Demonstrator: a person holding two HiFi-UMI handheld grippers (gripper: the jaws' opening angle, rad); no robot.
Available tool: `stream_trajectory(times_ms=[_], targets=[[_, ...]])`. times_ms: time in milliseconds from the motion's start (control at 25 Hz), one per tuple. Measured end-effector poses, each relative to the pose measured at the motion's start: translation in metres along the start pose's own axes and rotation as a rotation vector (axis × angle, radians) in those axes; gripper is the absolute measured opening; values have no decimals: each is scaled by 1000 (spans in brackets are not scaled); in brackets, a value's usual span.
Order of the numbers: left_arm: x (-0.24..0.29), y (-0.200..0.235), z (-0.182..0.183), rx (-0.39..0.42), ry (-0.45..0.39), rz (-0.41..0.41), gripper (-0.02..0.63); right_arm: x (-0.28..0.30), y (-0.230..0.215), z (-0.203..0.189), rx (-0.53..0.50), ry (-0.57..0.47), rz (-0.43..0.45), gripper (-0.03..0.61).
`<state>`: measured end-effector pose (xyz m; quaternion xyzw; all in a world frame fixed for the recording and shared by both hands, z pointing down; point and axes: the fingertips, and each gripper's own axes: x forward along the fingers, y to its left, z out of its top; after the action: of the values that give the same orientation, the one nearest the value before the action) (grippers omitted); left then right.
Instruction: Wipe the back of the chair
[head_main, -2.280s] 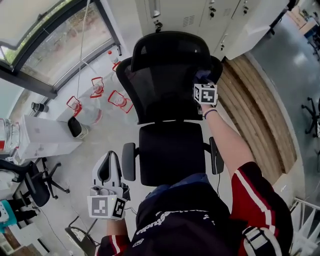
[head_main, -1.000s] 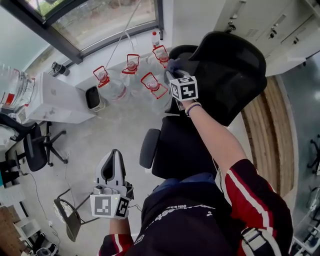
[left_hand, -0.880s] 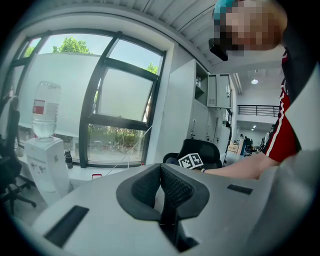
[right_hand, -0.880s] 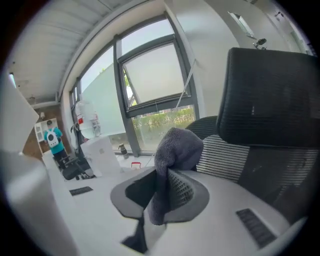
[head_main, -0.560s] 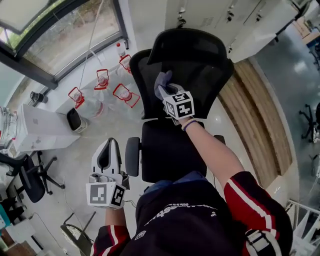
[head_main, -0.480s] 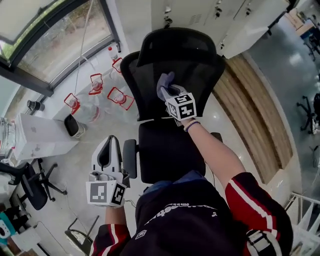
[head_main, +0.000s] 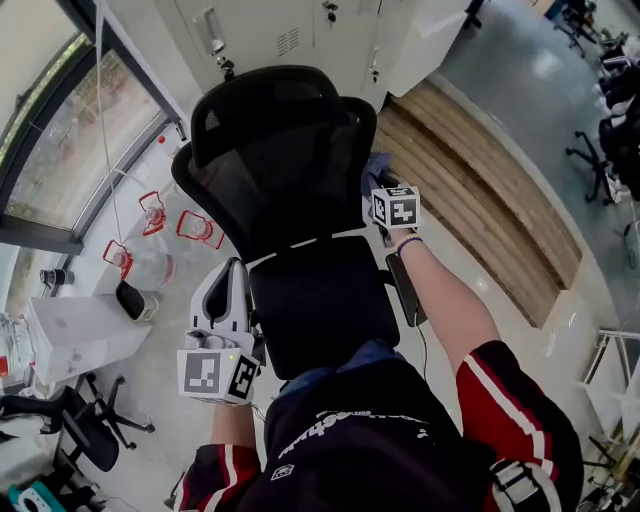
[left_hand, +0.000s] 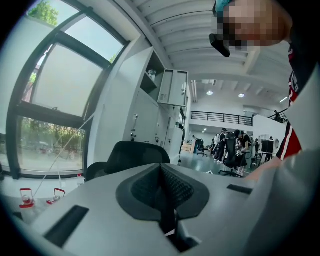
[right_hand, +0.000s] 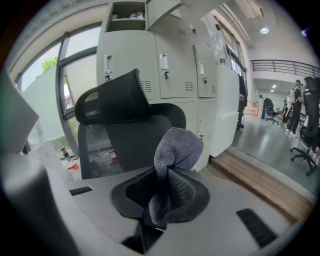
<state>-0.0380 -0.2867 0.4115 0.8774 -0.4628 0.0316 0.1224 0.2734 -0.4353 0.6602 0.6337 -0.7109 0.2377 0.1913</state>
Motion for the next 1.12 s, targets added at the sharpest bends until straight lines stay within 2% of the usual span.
stream_trajectory(times_ms=[200,480,720,1120], targets=[[2,-17,-6,14,28,-12,25,14,-41,-13,31,32,-54,63],[-19,2,-18,15,62,73,25,49,-32,-18,-2,69,-53,63],[-39,26,-21,-4,59,141,25,73,10,-14,-38,74,-3,63],[-91,76,-24,-48,36,266,25,102,123,-7,-115,79,117,63]])
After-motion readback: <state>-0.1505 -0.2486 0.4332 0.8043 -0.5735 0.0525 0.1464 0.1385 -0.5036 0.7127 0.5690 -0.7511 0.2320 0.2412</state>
